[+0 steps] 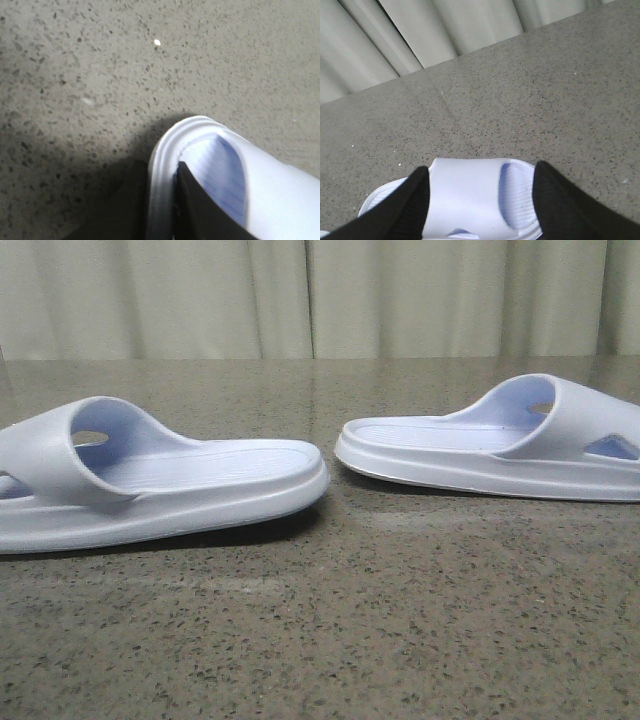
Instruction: Insert blue slippers together front up
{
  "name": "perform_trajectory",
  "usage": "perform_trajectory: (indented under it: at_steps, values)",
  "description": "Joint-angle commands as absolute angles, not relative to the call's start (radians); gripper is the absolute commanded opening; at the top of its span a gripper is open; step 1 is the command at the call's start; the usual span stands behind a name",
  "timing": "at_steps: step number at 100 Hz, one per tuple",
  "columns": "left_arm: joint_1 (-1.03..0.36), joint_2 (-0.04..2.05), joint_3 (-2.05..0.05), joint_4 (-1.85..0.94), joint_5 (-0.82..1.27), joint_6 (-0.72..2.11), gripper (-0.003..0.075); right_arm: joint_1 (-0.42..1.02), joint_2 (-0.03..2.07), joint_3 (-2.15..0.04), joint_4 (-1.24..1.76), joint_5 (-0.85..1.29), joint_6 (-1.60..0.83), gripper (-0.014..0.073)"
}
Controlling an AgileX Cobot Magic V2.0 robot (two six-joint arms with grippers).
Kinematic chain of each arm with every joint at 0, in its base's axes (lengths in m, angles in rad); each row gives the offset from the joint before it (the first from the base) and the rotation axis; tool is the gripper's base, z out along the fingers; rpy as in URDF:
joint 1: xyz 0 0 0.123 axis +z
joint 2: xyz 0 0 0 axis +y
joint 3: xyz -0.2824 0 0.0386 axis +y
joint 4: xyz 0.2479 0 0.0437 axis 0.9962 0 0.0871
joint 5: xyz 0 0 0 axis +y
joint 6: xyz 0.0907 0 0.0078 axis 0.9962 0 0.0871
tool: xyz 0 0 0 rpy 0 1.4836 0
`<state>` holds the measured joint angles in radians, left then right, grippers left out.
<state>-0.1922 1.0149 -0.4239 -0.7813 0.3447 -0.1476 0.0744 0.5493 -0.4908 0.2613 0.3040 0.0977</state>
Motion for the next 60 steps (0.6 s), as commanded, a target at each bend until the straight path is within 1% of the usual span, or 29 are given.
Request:
perform_trajectory:
  at_steps: [1, 34, 60]
  values:
    - [-0.202, 0.956, -0.437, -0.771, 0.370, -0.144, 0.0016, 0.075, 0.561, -0.526, 0.267, 0.222, 0.099, 0.0383]
    - [-0.202, 0.722, -0.438, -0.863, 0.381, -0.144, 0.0016, 0.072, 0.578, -0.526, 0.250, 0.210, 0.099, 0.0384]
    - [-0.202, 0.625, -0.438, -0.944, 0.376, -0.144, 0.0016, 0.008, 0.657, -0.526, 0.251, 0.205, 0.099, 0.0384]
